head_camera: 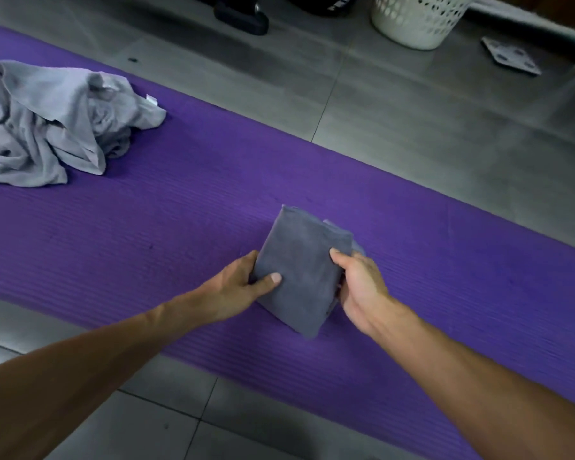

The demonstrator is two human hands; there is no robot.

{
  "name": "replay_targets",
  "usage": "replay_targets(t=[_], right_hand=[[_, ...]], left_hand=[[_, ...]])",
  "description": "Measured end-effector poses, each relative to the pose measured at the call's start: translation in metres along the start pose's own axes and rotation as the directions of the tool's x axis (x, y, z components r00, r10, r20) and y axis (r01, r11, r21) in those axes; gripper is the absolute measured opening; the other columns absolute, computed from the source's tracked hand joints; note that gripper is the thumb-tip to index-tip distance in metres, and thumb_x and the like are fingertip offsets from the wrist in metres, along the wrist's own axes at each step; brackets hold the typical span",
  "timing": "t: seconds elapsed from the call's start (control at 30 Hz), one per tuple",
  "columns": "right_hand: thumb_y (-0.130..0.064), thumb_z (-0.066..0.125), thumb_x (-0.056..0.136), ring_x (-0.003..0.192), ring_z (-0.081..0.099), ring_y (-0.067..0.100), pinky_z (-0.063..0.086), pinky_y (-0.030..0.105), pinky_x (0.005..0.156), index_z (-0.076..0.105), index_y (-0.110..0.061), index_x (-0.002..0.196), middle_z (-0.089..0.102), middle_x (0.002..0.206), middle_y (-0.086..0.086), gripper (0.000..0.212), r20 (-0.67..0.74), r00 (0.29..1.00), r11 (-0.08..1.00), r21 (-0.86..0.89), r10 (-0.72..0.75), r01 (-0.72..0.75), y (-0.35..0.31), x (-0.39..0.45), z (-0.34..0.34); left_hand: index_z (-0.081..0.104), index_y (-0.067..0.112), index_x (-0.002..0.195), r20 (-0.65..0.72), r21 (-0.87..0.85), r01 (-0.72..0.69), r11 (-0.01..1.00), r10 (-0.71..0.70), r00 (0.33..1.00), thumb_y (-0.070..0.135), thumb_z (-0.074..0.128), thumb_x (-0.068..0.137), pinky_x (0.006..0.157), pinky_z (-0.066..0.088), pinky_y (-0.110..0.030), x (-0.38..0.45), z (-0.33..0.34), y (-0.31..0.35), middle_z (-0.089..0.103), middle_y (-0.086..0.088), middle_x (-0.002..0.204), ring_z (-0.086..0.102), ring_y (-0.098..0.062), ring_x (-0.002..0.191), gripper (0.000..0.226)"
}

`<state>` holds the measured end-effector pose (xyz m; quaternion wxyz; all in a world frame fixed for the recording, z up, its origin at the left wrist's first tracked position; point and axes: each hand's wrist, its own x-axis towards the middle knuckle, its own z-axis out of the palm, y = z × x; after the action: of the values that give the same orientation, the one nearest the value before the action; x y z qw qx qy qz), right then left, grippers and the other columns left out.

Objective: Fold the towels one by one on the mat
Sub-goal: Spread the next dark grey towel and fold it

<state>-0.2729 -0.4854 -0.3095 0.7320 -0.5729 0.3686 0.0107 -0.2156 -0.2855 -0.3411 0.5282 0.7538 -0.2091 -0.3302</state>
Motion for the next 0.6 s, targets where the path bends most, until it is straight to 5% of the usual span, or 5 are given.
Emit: replay_targets(t=[0.2, 0.33, 0.43, 0.53, 0.6], right_hand=[[-0.035, 0.065, 0.081, 0.093, 0.068, 0.025, 0.054, 0.053, 0.086, 0.062, -0.023, 0.084, 0.07, 0.099, 0.003, 0.013, -0.242, 0.951, 0.939, -0.328, -0.194, 0.107, 0.002, 0.039, -0.036], [-0.025, 0.062, 0.094, 0.09, 0.069, 0.025, 0.059, 0.042, 0.071, 0.06, -0.021, 0.089, 0.07, 0.101, 0.004, 0.006, -0.182, 0.977, 0.932, -0.36, -0.115, 0.043, 0.008, 0.052, -0.052], [-0.026, 0.06, 0.096, 0.082, 0.07, 0.02, 0.057, 0.036, 0.065, 0.06, -0.023, 0.097, 0.071, 0.101, 0.003, 0.002, -0.078, 0.997, 0.908, -0.419, -0.03, -0.005, 0.016, 0.058, -0.064], [-0.029, 0.059, 0.096, 0.086, 0.07, 0.02, 0.059, 0.036, 0.066, 0.06, -0.025, 0.103, 0.071, 0.099, 0.003, 0.008, 0.033, 0.996, 0.846, -0.525, -0.088, 0.092, 0.012, 0.064, -0.068], [-0.031, 0.062, 0.093, 0.084, 0.069, 0.021, 0.059, 0.033, 0.065, 0.059, -0.022, 0.101, 0.07, 0.092, 0.001, 0.012, 0.049, 0.993, 0.803, -0.585, -0.107, 0.116, 0.008, 0.066, -0.064]], left_hand=[[0.046, 0.021, 0.126, 0.013, 0.317, 0.043, 0.948, -0.05, 0.999, 0.052, 0.055, 0.089, 0.09, 0.05, -0.036, 0.019, 0.029, -0.004, 0.064, 0.008, 0.114, 0.061, -0.011, 0.106, 0.049], [0.047, 0.016, 0.115, -0.082, 0.442, 0.106, 0.891, -0.077, 0.994, 0.049, 0.051, 0.094, 0.077, 0.047, -0.032, 0.023, 0.046, -0.003, 0.068, 0.0, 0.101, 0.066, -0.022, 0.093, 0.04], [0.04, 0.018, 0.122, -0.151, 0.582, 0.179, 0.793, -0.111, 0.982, 0.053, 0.05, 0.092, 0.084, 0.042, -0.037, 0.019, 0.053, 0.002, 0.066, -0.003, 0.106, 0.063, -0.028, 0.1, 0.047], [0.034, 0.021, 0.136, -0.266, 0.714, 0.1, 0.693, 0.136, 0.954, 0.047, 0.06, 0.086, 0.089, 0.044, -0.04, 0.011, 0.059, 0.003, 0.056, -0.003, 0.122, 0.056, -0.026, 0.109, 0.062], [0.039, 0.025, 0.135, -0.195, 0.822, -0.066, 0.566, 0.387, 0.901, 0.031, 0.068, 0.077, 0.085, 0.051, -0.042, 0.01, 0.06, 0.002, 0.051, -0.005, 0.131, 0.056, -0.027, 0.11, 0.065]])
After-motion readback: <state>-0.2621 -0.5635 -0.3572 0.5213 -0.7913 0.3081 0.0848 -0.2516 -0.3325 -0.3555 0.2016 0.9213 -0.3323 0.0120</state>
